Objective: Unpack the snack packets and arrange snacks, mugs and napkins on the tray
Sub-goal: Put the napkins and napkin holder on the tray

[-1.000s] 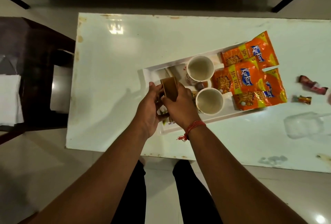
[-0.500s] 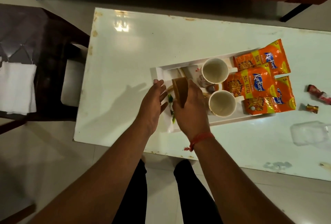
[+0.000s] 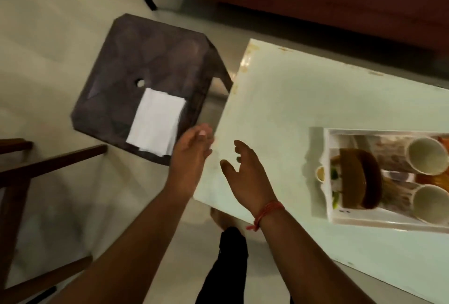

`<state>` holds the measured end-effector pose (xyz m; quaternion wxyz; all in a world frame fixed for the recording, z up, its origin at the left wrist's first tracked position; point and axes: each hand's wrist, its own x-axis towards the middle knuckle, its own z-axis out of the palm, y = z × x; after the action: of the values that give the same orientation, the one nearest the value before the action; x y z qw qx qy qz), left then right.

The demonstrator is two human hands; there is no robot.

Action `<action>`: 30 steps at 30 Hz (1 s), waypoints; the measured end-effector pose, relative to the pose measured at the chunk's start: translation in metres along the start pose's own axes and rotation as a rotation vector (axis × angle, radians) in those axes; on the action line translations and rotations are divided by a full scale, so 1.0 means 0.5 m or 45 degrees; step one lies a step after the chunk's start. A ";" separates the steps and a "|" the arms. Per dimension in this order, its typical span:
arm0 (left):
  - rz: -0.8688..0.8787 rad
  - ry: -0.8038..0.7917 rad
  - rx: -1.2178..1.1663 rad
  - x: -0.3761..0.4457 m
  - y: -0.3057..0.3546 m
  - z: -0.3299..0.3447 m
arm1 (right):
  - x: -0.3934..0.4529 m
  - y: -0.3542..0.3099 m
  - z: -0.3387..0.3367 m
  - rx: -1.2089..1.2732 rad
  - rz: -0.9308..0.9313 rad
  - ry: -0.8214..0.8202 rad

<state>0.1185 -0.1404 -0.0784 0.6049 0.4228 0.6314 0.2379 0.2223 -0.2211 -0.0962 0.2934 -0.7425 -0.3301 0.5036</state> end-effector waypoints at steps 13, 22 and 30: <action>0.214 0.145 1.262 0.181 -0.021 -0.283 | 0.162 -0.159 0.225 0.144 0.246 0.056; 0.143 0.198 1.011 0.159 -0.040 -0.272 | 0.206 -0.136 0.231 0.283 0.250 0.123; -0.246 0.424 0.355 0.063 -0.108 -0.206 | 0.182 -0.070 0.184 0.852 0.467 -0.158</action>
<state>0.0088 -0.1213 -0.1242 0.4481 0.3949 0.7867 0.1561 0.1540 -0.1190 -0.1492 0.4039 -0.6206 -0.0265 0.6716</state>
